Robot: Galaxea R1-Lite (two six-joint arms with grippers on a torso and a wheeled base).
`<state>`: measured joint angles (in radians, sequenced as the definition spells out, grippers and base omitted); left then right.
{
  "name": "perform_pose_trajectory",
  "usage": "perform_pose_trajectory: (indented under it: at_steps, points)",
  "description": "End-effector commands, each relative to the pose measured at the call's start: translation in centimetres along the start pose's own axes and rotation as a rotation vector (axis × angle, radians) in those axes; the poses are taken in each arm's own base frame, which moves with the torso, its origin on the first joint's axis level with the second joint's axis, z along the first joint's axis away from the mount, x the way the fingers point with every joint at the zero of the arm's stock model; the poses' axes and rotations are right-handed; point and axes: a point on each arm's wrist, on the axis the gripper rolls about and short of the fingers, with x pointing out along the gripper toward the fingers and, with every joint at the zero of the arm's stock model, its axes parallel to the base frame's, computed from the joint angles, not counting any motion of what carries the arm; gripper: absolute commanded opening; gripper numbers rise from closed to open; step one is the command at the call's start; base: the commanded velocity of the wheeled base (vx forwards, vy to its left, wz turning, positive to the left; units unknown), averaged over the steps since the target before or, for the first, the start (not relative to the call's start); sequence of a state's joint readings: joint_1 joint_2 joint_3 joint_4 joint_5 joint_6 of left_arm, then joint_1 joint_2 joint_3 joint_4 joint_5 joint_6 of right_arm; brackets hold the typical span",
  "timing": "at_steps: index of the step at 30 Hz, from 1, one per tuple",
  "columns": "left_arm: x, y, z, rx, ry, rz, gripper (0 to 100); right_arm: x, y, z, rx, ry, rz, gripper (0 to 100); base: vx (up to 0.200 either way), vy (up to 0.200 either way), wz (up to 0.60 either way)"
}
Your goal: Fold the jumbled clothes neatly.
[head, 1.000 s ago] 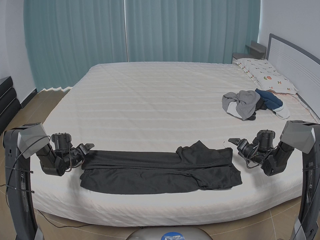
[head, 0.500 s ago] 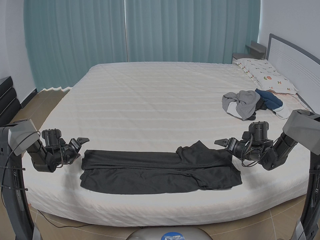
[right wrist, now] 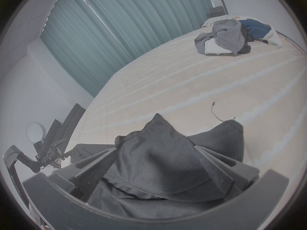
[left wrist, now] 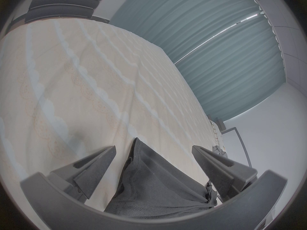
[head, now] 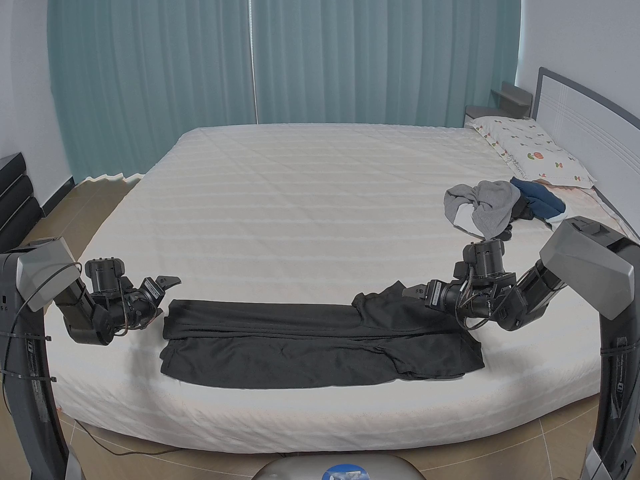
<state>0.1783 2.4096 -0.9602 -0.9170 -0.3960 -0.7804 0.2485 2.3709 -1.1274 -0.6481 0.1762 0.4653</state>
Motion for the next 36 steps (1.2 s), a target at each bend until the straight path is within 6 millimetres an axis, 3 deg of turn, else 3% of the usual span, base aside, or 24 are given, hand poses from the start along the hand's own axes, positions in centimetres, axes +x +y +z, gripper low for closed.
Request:
perform_pose_trajectory:
  at_steps: [1,10,11,27,36]
  points:
    - [0.0,0.0,0.0,0.001,0.000,0.000,100,1.3,-0.7,-1.0,0.005,0.026,-0.013,100,0.000,0.000,0.00]
    - [0.2,0.2,-0.2,0.022,-0.004,0.013,100,1.9,-1.2,-1.1,0.009,0.026,-0.024,100,0.000,0.000,0.00]
    - [0.2,0.2,-0.2,0.024,-0.011,0.018,100,1.6,-1.3,-0.9,0.012,0.025,-0.024,0,0.000,0.000,0.00]
    - [0.3,0.1,-0.3,0.026,-0.010,0.019,100,-2.8,-1.7,-0.7,0.016,0.052,-0.043,0,0.000,0.000,0.00]
    - [0.3,0.2,-0.3,0.025,-0.010,0.021,100,-1.3,-2.5,-0.1,0.023,0.037,-0.047,0,0.000,0.000,0.00]
